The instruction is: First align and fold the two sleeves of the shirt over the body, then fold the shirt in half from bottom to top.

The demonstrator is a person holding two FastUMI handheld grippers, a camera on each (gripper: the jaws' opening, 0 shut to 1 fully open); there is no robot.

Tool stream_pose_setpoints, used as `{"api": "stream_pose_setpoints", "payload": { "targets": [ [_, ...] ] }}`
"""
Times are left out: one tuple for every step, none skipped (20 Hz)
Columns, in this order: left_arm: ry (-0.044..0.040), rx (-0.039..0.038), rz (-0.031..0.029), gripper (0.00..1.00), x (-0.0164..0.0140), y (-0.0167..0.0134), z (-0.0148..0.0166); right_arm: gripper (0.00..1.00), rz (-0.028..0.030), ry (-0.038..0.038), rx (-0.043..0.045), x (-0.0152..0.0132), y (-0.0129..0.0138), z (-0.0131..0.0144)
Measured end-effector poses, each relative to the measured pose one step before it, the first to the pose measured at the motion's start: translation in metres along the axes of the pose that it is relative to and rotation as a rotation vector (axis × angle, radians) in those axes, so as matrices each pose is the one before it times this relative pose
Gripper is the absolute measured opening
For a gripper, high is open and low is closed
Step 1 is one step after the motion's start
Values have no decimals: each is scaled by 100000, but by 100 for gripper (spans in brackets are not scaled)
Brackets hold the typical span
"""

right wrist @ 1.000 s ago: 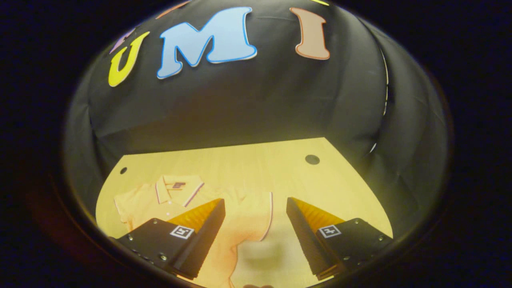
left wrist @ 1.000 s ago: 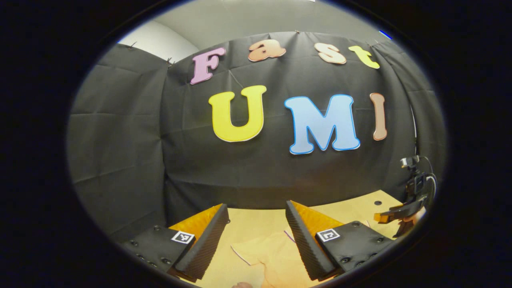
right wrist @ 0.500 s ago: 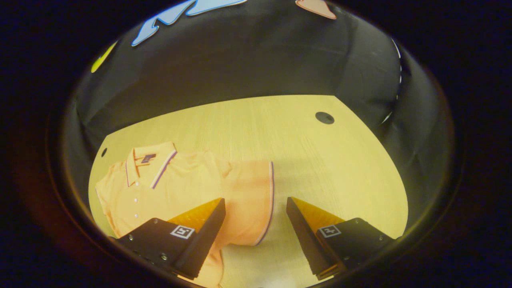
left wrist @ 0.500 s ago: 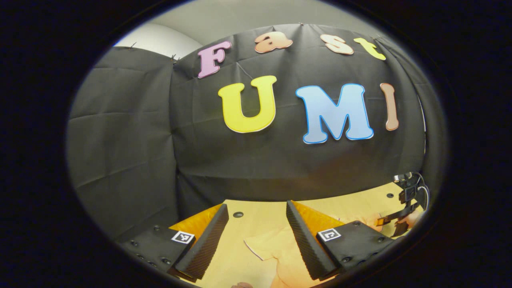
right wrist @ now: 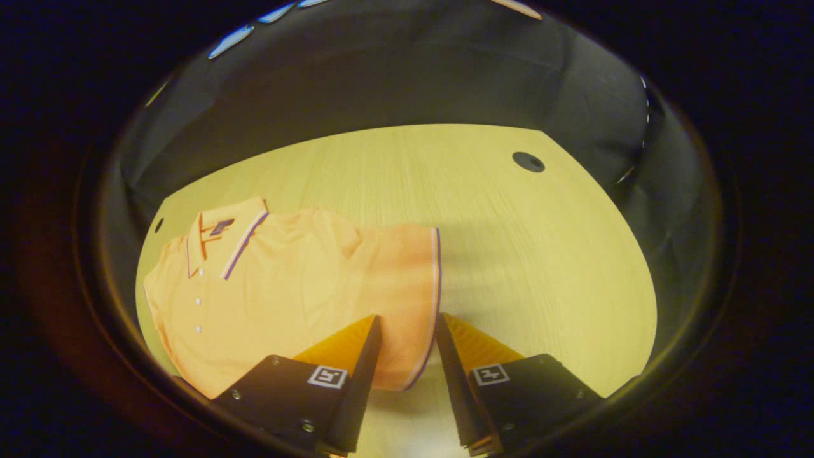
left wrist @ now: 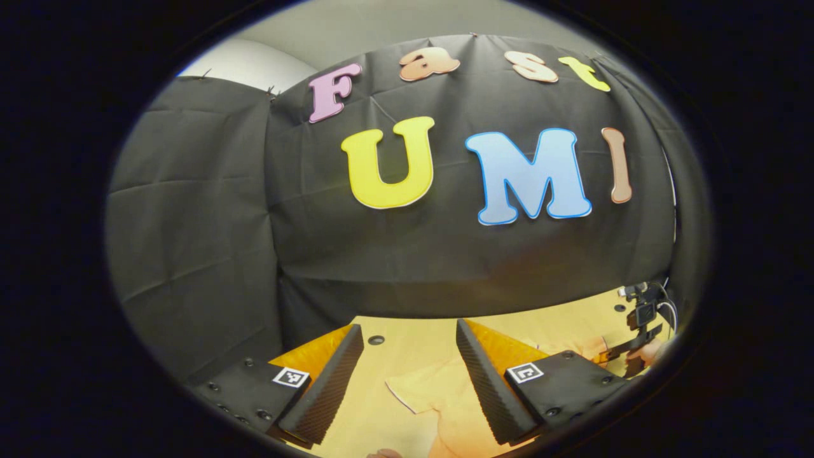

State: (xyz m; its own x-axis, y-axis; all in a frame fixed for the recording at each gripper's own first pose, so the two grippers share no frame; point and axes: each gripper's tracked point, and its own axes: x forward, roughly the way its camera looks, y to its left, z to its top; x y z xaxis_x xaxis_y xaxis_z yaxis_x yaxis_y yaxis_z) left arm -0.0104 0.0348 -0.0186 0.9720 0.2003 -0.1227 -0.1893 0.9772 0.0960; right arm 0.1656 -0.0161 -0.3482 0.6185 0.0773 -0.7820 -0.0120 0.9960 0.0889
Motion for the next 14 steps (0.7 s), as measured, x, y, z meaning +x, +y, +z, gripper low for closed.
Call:
{"api": "stream_pose_setpoints", "payload": {
  "targets": [
    [62, -148, -166, 98, 44, -111, -18, 52, 927, 1816, 593, -170, 308, -276],
    [151, -192, -27, 98, -54, 64, -2, 26, 1618, 881, 1168, 95, 543, -111],
    [103, -316, 16, 99, -11, -45, -18, 26, 532, 881, 209, -2, 50, 97],
    [204, -319, -103, 99, -67, -51, -74, 25, -1246, 13, 1113, -320, -547, 116],
    [401, -215, 30, 99, 67, -50, -66, 1, 641, 759, 1143, 205, 128, 83],
    [144, -291, 224, 98, -80, 80, -41, 1, -9, -201, -418, -146, -59, -240],
    [216, -344, 8, 99, -87, -24, -62, 1, 394, -423, -786, 24, 216, 50],
    [291, -246, -46, 99, -2, -31, -41, 1, -113, -107, -987, -195, -59, 130],
    [188, -143, 166, 99, -20, 35, -49, 1, -187, -580, -442, -188, -43, 97],
    [79, -108, 208, 98, -56, 110, 23, 1, -8, -714, 212, -189, 103, 292],
    [134, -140, 120, 98, -22, 17, 6, 1, 322, -1197, 481, -254, 277, 263],
    [61, -123, 90, 98, -5, 18, -65, 1, 470, -1366, -3, -379, 310, 527],
    [195, -2, 65, 98, 34, -12, -36, 1, 678, -1493, -493, -451, 328, 473],
    [296, 103, 117, 98, -109, 144, -110, 1, 1526, -2832, -2154, -616, 1162, 1058]
  ]
}}
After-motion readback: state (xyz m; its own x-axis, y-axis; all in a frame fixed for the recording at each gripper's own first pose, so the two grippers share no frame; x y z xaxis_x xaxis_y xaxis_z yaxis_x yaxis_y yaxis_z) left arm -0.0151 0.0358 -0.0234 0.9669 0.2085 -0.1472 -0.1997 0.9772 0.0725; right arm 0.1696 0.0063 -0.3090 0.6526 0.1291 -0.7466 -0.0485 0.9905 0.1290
